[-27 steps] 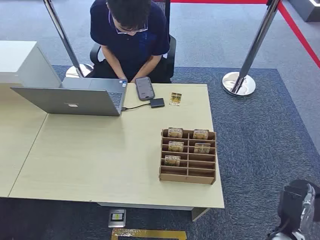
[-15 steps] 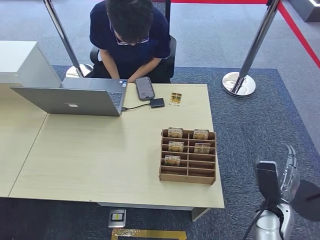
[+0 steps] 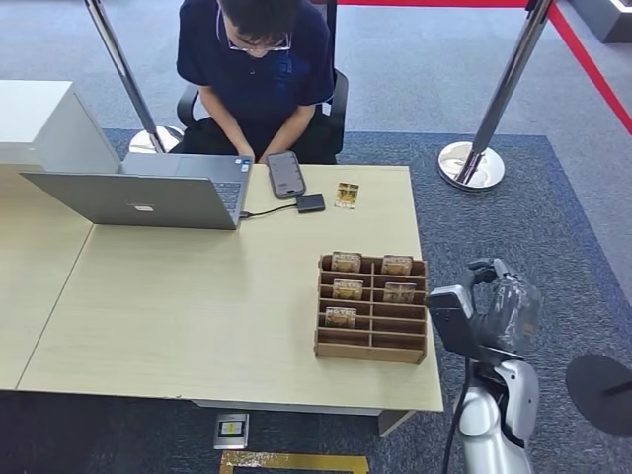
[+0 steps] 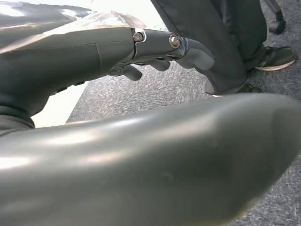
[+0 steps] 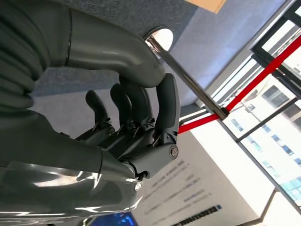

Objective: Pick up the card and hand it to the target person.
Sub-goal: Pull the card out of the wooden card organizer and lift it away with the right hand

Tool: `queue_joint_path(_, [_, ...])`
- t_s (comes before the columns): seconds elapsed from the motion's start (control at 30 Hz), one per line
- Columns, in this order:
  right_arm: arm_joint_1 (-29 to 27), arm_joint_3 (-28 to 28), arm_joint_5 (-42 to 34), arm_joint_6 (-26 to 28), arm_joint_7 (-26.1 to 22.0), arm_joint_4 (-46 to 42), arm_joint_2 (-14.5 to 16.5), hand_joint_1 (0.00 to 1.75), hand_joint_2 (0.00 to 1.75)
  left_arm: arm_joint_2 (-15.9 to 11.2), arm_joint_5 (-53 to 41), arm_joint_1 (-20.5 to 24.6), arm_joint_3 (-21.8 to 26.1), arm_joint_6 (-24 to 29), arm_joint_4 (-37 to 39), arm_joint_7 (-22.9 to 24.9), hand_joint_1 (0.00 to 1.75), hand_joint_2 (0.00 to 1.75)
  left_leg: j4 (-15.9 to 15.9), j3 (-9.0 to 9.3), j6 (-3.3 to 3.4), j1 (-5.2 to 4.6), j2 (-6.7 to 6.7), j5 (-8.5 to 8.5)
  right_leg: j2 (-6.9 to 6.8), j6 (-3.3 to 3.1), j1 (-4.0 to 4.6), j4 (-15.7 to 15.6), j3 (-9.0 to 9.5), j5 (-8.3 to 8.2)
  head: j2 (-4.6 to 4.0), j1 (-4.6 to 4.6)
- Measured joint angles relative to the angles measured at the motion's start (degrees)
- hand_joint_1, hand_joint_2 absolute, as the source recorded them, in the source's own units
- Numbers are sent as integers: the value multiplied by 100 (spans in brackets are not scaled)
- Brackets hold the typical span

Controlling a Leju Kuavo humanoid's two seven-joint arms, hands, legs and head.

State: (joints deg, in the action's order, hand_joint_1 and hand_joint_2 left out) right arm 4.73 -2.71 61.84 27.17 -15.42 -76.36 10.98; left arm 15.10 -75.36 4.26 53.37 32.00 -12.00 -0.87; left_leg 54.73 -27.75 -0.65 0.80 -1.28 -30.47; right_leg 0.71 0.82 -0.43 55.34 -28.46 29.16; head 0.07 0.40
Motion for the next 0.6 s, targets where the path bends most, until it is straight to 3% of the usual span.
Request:
queue_joint_path(0.13, [-90, -348, 532, -65, 464, -275, -15, 116, 175, -2, -40, 17, -11, -1, 1, 27, 0, 0, 1, 1, 0, 0, 0, 0, 0, 0, 0, -1, 0, 0, 0, -1])
queue_joint_path(0.27, [-232, -630, 1053, -193, 962, -568, -45, 75, 175, -4, -84, 22, -16, -1, 1, 31, 0, 0, 0, 1, 0, 1, 0, 0, 0, 0, 0, 0, 0, 0, 0, -1])
queue_joint_path(0.4, [-291, -876, 1566, -410, 1480, -734, -91, 79, 175, -4, -108, 24, -17, -1, 3, 50, 0, 0, 0, 1, 0, 1, 0, 0, 0, 0, 0, 0, 0, 0, 0, -1])
queue_joint_path(0.6, [-294, -1102, 1885, -583, 1767, -759, -141, 93, 175, -6, -111, 27, -17, -1, 3, 69, 0, 0, 0, 0, 0, 1, 0, 0, 0, 0, 0, 0, 1, 0, 0, -1])
